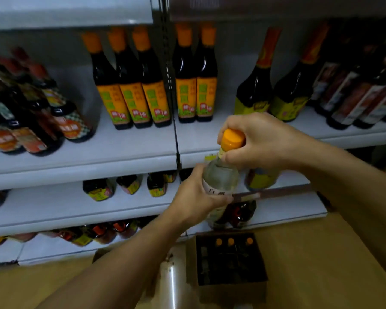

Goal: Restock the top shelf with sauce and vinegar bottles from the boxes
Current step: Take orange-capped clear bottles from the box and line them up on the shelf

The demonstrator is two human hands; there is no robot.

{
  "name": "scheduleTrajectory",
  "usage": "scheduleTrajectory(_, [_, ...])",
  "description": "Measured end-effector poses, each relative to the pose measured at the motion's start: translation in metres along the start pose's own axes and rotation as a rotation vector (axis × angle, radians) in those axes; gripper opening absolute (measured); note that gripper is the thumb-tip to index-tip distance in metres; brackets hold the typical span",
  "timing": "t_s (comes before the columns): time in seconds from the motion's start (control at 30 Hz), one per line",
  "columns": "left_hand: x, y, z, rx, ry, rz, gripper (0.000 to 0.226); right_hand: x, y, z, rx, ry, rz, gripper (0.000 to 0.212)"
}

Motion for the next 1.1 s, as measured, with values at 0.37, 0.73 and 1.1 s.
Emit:
scheduleTrajectory(0.37, [0.000, 0.144, -0.016, 0.025, -0.016, 0.179, 0.064, -0.005, -0.025, -0.141, 0.165, 0.150, -0.037, 0.027])
scheduleTrajectory(0.73, [0.003, 0.279, -0.012, 0.038, 0.024, 0.367, 0.053, -0.002, -0.032, -0.265, 0.308, 0.370, -0.116, 0.038])
scheduleTrajectory(1.1, [0.040, 0.368, 0.004, 0.008, 0.065, 0.522, 0.042, 0.027, -0.001, -0.341, 0.521, 0.522, -0.217, 0.036])
Point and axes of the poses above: each hand's wrist, its own x-axis towards the middle knuckle, its own z-axis out of the palm, y = z × x, the point moved 2 cm from there along x, towards the middle knuckle, and after that the axes turned 14 degrees about -x, right-handed, at the moved point
